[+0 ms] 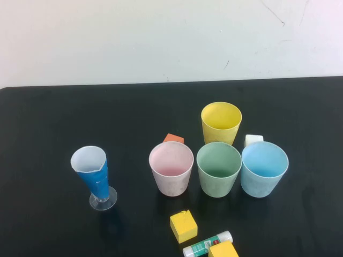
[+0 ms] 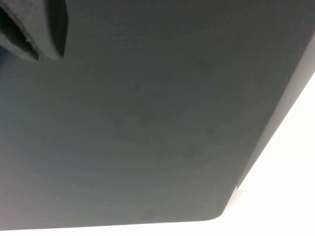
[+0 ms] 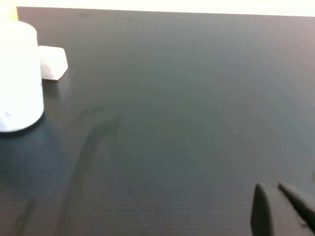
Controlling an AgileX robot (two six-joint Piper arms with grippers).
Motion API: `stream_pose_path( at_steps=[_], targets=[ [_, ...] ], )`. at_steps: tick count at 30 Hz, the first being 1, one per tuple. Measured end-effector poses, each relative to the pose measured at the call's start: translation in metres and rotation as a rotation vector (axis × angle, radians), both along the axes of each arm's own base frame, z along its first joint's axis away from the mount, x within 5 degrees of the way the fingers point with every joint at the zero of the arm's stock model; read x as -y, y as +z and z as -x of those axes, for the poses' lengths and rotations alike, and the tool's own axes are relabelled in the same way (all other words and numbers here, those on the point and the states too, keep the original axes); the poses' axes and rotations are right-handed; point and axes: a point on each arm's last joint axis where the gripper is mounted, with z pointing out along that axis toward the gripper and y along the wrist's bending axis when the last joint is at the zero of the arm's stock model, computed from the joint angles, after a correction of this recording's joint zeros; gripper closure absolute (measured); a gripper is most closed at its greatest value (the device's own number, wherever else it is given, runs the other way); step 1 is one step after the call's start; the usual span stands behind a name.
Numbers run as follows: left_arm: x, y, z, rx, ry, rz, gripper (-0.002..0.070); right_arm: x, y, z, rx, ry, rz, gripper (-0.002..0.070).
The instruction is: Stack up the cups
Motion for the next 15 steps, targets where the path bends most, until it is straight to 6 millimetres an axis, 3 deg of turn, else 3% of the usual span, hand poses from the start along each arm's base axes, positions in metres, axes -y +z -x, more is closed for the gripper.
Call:
stream_pose_path(
  at_steps=[15],
  targets=[
    [0.0000,0.0000,0.0000,0.000,0.000,-0.002,0.0677,0.0000,0.0000,0.0000,0.000,0.019,0.056,0.0679]
  ],
)
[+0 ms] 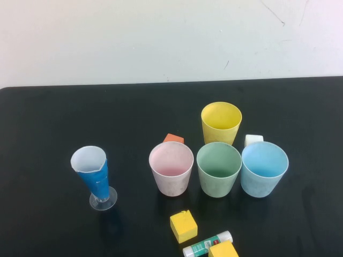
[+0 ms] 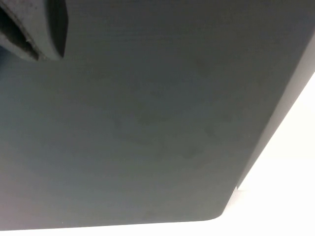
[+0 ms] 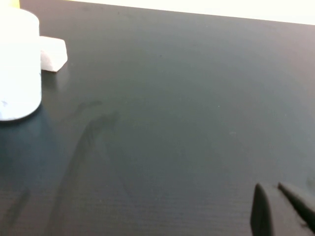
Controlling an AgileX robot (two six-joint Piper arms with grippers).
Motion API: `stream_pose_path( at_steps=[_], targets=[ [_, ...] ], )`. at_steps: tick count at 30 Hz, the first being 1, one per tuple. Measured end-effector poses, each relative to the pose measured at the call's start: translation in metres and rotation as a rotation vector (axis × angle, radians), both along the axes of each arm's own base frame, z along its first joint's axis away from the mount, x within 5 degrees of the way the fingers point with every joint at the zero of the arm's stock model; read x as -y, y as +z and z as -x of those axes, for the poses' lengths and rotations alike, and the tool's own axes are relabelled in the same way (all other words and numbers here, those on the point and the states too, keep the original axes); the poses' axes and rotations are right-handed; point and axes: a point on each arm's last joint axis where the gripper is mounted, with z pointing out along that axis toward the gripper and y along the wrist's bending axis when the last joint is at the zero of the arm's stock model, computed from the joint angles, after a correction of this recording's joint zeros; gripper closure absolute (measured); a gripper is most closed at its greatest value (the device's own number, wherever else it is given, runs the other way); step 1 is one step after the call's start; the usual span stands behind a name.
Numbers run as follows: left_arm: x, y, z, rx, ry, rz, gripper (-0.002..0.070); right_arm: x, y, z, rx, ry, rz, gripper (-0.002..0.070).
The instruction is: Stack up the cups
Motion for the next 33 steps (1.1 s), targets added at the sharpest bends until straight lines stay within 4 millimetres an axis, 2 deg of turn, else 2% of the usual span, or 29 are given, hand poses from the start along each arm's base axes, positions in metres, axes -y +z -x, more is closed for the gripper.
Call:
stream_pose_path(
  at_steps=[15,19,22,29,33],
  targets=[
    [0.000,0.000,0.000,0.000,0.000,0.002,0.0677,0.000,0.000,0.000,0.000,0.000,0.002,0.0679],
    [0.002,0.004,-0.001,0.043,-0.003,0.066,0.0677,-0.001,0.000,0.000,0.000,0.003,-0.035,0.0679],
    [0.004,0.010,-0.002,0.127,0.001,0.209,0.0677,-0.005,0.000,0.000,-0.001,0.004,-0.158,0.0679],
    [0.007,0.024,-0.003,0.256,0.054,0.941,0.0677,-0.022,0.005,0.001,-0.043,-0.013,-0.832,0.0679],
    [0.007,0.026,-0.003,0.271,0.067,1.087,0.0677,-0.023,0.008,0.000,-0.028,-0.009,-0.898,0.0679]
  ],
)
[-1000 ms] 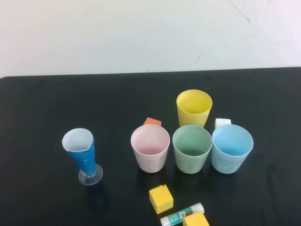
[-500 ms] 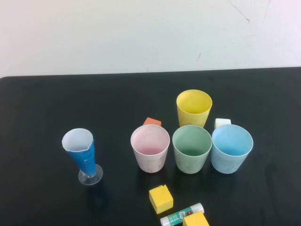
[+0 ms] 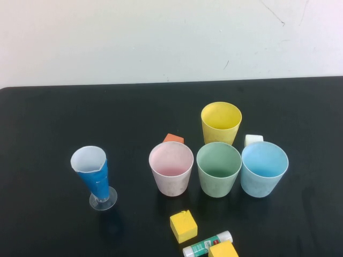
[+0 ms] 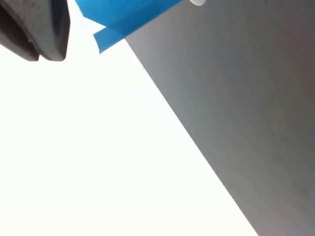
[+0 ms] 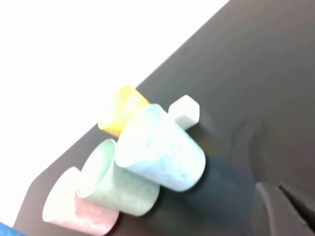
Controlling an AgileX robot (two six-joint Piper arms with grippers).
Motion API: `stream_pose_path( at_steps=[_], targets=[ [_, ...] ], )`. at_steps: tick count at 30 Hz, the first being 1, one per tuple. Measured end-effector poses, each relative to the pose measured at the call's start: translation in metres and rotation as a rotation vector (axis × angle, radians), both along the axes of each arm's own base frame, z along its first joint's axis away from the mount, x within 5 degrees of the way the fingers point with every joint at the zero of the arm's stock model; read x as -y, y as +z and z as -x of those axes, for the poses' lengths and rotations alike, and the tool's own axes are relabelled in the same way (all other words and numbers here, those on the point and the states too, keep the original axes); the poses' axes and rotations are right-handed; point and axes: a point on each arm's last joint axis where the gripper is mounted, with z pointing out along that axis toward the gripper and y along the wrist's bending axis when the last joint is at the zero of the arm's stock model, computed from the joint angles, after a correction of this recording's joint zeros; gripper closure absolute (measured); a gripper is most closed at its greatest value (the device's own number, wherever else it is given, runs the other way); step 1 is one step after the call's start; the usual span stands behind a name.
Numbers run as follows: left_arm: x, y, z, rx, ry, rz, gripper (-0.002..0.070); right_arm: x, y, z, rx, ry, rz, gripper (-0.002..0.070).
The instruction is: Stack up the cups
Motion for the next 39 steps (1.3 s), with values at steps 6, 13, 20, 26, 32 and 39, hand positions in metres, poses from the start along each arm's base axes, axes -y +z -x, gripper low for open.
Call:
stream_pose_path(
  at_steps=[6,13,20,26,32,39],
  targets=[
    [0.000,0.000,0.000,0.002,-0.002,0.027,0.0677,0.002,0.003,-0.001,0.069,0.004,0.130,0.0679],
    [-0.001,0.002,0.000,0.016,0.013,0.073,0.0677,0.001,0.002,-0.001,0.075,0.035,0.206,0.0679],
    [0.007,0.008,0.002,0.000,-0.074,-0.148,0.0677,-0.002,-0.001,0.001,0.064,0.091,0.280,0.0679],
    [0.020,0.078,0.001,-0.022,-0.239,-0.662,0.0677,-0.002,-0.001,0.001,0.067,0.096,0.292,0.0679],
    [0.021,0.151,-0.025,-0.124,-0.369,-0.970,0.0677,-0.003,-0.002,0.001,0.059,0.110,0.299,0.0679],
    [0.036,0.209,-0.071,-0.170,-0.586,-1.081,0.0677,-0.004,-0.003,0.002,0.052,0.123,0.306,0.0679]
  ],
)
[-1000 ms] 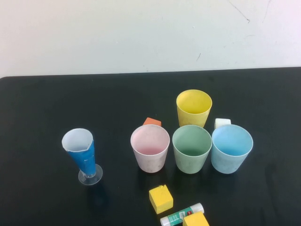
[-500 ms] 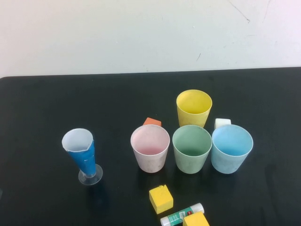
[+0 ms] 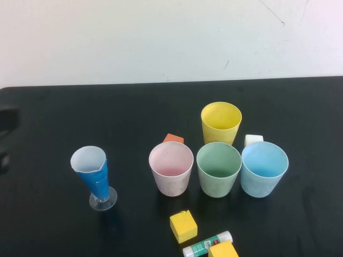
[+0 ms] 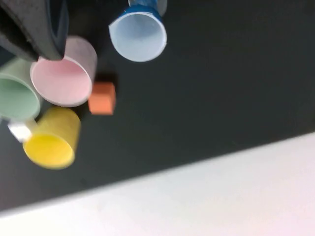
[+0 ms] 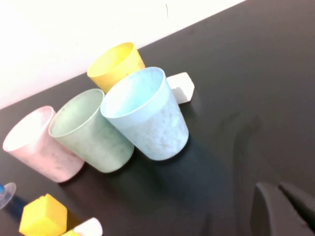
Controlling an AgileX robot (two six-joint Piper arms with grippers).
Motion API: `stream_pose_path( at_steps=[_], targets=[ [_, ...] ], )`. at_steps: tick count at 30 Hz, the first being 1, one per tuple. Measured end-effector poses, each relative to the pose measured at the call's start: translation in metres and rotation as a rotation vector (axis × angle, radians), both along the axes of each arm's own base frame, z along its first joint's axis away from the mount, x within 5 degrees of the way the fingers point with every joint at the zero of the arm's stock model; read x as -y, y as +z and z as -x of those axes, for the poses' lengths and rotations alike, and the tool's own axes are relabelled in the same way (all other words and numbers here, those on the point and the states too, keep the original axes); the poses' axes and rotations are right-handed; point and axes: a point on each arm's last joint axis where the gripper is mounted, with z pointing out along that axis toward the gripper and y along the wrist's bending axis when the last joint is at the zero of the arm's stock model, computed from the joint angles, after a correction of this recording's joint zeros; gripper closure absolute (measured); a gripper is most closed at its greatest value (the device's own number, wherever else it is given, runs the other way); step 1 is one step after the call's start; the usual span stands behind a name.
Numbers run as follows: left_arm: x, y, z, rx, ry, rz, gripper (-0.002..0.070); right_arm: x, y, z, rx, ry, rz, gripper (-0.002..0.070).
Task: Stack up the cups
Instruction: Pick up the pink cup
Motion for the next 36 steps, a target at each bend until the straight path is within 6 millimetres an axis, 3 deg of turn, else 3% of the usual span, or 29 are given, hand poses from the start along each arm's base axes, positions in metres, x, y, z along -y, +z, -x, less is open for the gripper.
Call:
stream_pose_path(
  at_steps=[7,12,18,23,27,33,36],
  targets=[
    [0.028,0.009,-0.051,-0.200,-0.175,-0.126,0.0677,0.000,-0.001,0.000,-0.005,0.007,0.005,0.0679],
    [0.058,-0.004,-0.087,-0.393,-0.244,-0.249,0.0677,-0.001,-0.001,0.000,-0.006,0.010,0.009,0.0679],
    [0.098,-0.021,-0.123,-0.524,-0.292,-0.398,0.0677,-0.001,-0.001,0.001,-0.007,0.012,0.011,0.0679],
    [0.124,-0.038,-0.155,-0.586,-0.285,-0.417,0.0659,-0.001,-0.001,0.001,-0.007,0.013,0.012,0.0679],
    [0.137,-0.058,-0.178,-0.641,-0.267,-0.425,0.0551,-0.001,-0.001,0.001,-0.008,0.014,0.012,0.0679],
    [0.147,-0.088,-0.200,-0.717,-0.232,-0.453,0.0258,-0.001,-0.001,0.001,-0.008,0.014,0.012,0.0679],
    [0.152,-0.110,-0.210,-0.772,-0.218,-0.465,0.0211,-0.001,-0.001,0.001,-0.008,0.014,0.012,0.0679]
  ],
)
